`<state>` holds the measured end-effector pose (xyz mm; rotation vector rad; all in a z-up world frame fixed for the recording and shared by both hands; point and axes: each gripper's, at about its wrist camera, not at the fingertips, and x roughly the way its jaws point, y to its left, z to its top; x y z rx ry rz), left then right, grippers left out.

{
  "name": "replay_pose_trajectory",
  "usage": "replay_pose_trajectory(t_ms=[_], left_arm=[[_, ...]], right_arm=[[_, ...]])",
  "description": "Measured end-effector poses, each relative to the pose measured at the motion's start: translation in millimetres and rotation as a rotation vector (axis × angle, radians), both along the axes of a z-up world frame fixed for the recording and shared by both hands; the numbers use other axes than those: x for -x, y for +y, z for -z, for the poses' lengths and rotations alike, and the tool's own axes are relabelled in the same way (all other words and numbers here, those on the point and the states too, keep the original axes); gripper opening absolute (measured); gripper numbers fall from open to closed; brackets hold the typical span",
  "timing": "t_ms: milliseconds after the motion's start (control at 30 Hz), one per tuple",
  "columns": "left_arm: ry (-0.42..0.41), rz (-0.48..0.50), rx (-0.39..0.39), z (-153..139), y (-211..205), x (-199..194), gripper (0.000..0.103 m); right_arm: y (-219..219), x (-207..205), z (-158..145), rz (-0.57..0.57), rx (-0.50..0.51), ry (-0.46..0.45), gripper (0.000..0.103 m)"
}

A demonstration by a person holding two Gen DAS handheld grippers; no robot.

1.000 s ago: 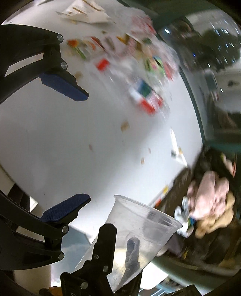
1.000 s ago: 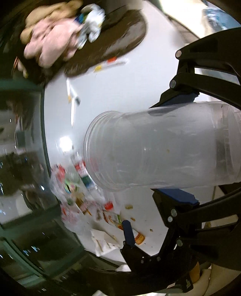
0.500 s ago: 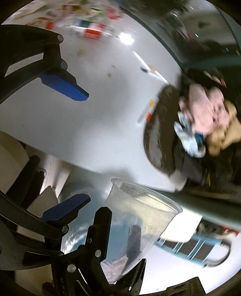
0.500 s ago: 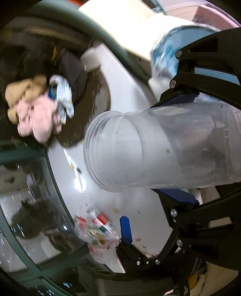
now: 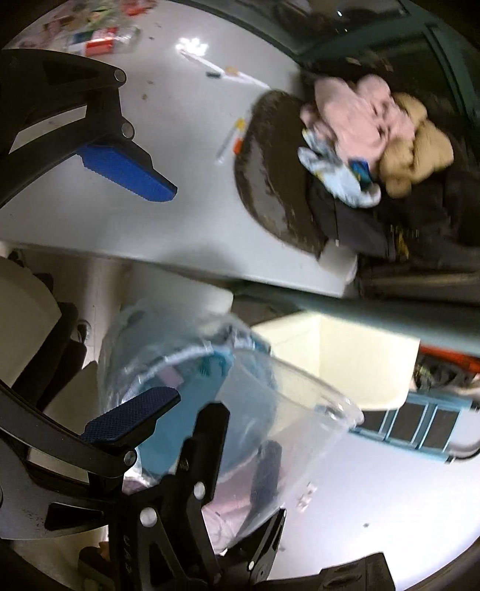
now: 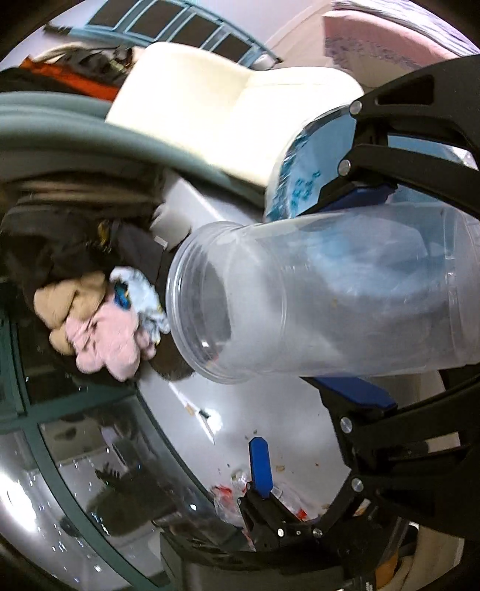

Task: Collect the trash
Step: 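Carry the clear cup with the right tool over the blue-lined trash bin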

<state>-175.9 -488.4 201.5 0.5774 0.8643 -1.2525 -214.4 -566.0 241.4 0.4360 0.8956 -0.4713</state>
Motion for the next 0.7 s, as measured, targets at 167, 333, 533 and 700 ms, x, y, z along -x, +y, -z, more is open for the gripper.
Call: replay_pose_trajectory(t_ms=[167,333,533,700], left_arm=[[-0.001,0.061,-0.042,10,-23,17,0.097],[0.001,0.108,-0.066,18,-36,31,0.097],[0.0,0.115,-0.079,22,-45,34,0.097],[-0.003,0.067,-0.092,23,-40,23,0.097]], right_arm=[[-14,17,11,0.057,-0.031,0.038,0.071],[-24,36,22,0.142,-0.04,0.1,0.073],[-30,48,25,0.222,0.012,0.151,0.073],[-36,57,24,0.289,0.029,0.155,0.073]])
